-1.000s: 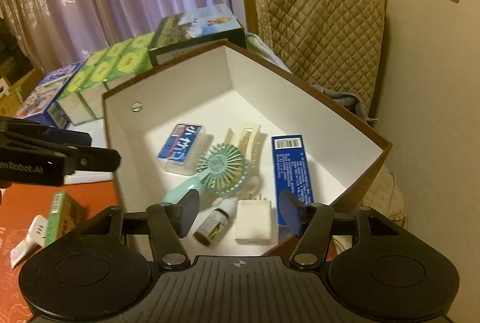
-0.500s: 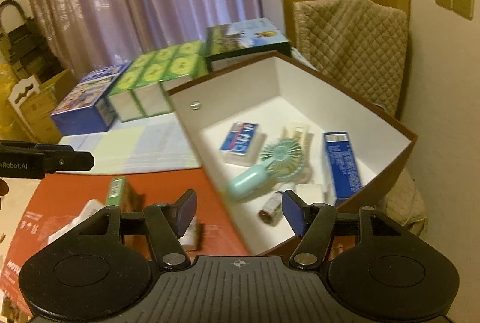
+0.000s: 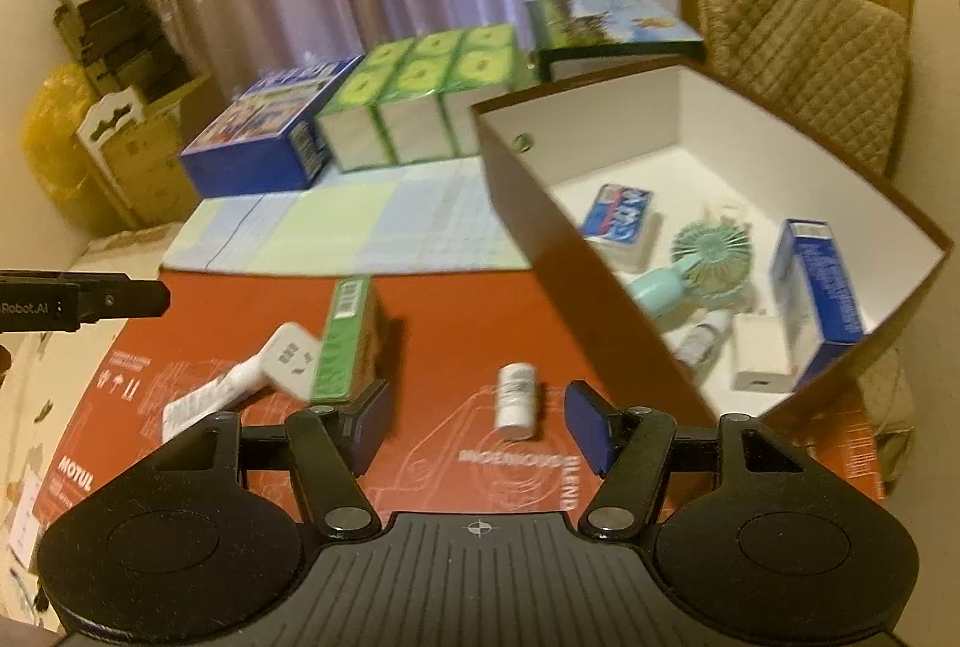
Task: Organize rigid objects
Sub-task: 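Withdraw both tools from the brown box back over the mat, then grasp the white toothpaste tube with the left tool while the right tool grasps the green box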
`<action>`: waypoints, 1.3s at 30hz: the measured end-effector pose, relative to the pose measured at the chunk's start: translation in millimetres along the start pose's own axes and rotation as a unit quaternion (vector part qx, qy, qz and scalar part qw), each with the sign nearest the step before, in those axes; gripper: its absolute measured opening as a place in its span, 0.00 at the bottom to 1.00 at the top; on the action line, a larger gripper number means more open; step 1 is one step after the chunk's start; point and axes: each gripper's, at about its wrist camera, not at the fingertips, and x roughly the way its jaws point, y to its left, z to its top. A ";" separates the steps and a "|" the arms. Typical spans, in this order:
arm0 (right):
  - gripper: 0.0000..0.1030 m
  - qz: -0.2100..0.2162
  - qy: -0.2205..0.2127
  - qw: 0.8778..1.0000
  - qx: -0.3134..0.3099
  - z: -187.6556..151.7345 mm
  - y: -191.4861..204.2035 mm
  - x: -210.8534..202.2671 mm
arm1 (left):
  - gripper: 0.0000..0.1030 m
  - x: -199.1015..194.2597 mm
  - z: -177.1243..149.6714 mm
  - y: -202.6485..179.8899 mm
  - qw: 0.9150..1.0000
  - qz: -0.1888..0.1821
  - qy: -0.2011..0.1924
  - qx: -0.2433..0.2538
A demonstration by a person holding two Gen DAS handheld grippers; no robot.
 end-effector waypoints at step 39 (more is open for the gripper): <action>0.58 0.010 0.069 0.994 -0.089 -6.0 88.4 123.4 | 0.60 84.9 -56.9 57.5 0.992 0.018 0.081 0.095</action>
